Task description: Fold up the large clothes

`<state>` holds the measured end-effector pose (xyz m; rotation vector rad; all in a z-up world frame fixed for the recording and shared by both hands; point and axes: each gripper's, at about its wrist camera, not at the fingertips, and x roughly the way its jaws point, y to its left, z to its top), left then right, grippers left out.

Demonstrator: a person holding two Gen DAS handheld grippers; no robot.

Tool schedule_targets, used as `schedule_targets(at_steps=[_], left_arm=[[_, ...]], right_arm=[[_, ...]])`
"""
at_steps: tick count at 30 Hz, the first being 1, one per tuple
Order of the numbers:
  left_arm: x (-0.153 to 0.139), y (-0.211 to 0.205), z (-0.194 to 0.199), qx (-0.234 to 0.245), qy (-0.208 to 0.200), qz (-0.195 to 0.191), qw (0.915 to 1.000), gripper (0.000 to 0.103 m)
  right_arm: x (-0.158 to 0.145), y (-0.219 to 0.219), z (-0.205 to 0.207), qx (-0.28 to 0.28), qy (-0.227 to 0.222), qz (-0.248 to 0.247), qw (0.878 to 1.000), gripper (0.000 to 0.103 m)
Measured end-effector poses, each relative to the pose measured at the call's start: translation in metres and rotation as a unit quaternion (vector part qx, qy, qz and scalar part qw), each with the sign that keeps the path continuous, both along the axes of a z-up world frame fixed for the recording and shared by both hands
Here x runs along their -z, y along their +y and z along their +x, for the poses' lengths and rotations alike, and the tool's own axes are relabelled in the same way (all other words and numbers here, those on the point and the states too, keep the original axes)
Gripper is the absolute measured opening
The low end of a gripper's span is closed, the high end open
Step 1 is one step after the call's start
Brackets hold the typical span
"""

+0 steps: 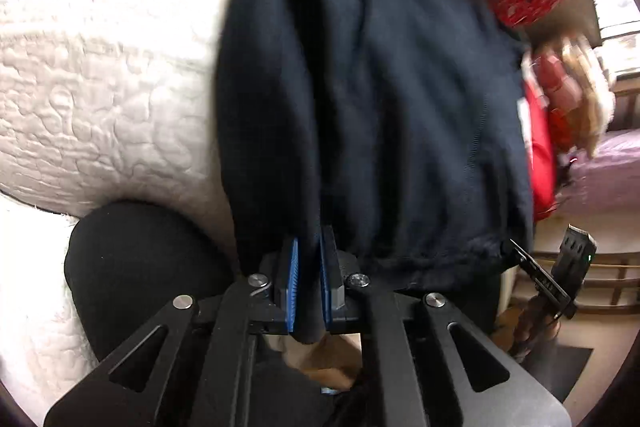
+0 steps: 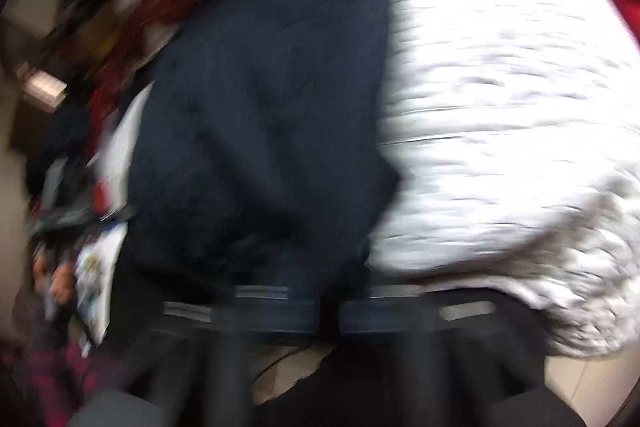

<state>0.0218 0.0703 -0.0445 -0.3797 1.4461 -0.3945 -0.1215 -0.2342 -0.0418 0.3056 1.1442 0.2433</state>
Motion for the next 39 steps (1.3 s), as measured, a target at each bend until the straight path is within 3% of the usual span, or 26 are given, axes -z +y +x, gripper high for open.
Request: schedule_targets(at_steps=[2, 5, 7, 10, 12, 13, 16, 18, 21, 22, 23, 25, 28, 30, 32, 34, 37, 39], left_arm=[[-0.026, 0.009, 0.002, -0.017, -0.026, -0.018, 0.9994, 0.007], [-0.042, 0.02, 0.004, -0.041, -0.036, -0.017, 0.9984, 0.007], [-0.033, 0.023, 0.004, -0.048, -0.015, -0.02, 0.9986, 0.007], [0.001, 0.022, -0.003, -0.056, 0.037, -0.007, 0.9977, 0.007], [0.019, 0.026, -0.008, -0.064, 0.064, -0.013, 0.9958, 0.008], [0.022, 0.027, -0.009, -0.066, 0.072, -0.022, 0.9949, 0.008], [0.002, 0.026, -0.007, -0.051, 0.05, -0.023, 0.9971, 0.009], [-0.027, 0.022, -0.006, -0.035, 0.01, -0.019, 0.9992, 0.009], [-0.069, 0.01, 0.005, -0.012, -0.059, -0.006, 0.9982, 0.012], [-0.078, 0.003, 0.011, -0.005, -0.077, -0.012, 0.997, 0.024], [-0.084, -0.007, 0.018, 0.002, -0.089, -0.011, 0.9959, 0.043], [-0.083, -0.027, 0.034, 0.006, -0.107, 0.003, 0.9942, 0.048], [-0.054, -0.064, 0.063, 0.027, -0.109, 0.041, 0.9928, 0.048], [-0.027, -0.078, 0.073, 0.031, -0.091, 0.061, 0.9934, 0.048], [-0.001, -0.089, 0.08, 0.035, -0.066, 0.088, 0.9933, 0.048], [0.008, -0.097, 0.081, 0.041, -0.058, 0.108, 0.9916, 0.048], [-0.008, -0.103, 0.086, 0.06, -0.076, 0.094, 0.9909, 0.048], [-0.023, -0.105, 0.094, 0.061, -0.091, 0.084, 0.9904, 0.048]], right_arm=[[-0.041, 0.009, -0.007, -0.025, -0.063, 0.012, 0.998, 0.005], [-0.116, 0.002, -0.013, -0.008, -0.163, 0.051, 0.985, 0.005], [-0.131, -0.003, -0.01, 0.006, -0.174, 0.056, 0.983, 0.005], [-0.111, -0.01, 0.0, 0.031, -0.12, 0.036, 0.992, 0.005], [-0.077, -0.017, 0.004, 0.057, -0.044, 0.021, 0.997, 0.005], [-0.054, -0.018, 0.006, 0.067, -0.002, 0.017, 0.998, 0.005], [-0.021, -0.021, 0.001, 0.094, 0.058, 0.011, 0.994, 0.011], [-0.033, -0.025, -0.001, 0.114, 0.052, 0.015, 0.992, 0.017], [-0.068, -0.024, -0.003, 0.129, -0.011, 0.005, 0.992, 0.021], [-0.082, -0.02, -0.001, 0.127, -0.034, 0.003, 0.991, 0.023], [-0.094, -0.013, 0.001, 0.12, -0.062, -0.001, 0.991, 0.023], [-0.119, 0.004, 0.005, 0.116, -0.125, -0.026, 0.985, 0.023], [-0.124, 0.015, 0.016, 0.122, -0.171, -0.025, 0.977, 0.025], [-0.102, 0.019, 0.039, 0.13, -0.146, -0.029, 0.98, 0.025], [-0.067, 0.022, 0.066, 0.128, -0.084, -0.057, 0.987, 0.02], [-0.036, 0.023, 0.081, 0.12, -0.012, -0.096, 0.988, 0.015], [-0.058, -0.004, 0.088, 0.137, -0.035, -0.034, 0.989, 0.02], [-0.09, -0.05, 0.092, 0.191, -0.074, 0.005, 0.979, 0.027]])
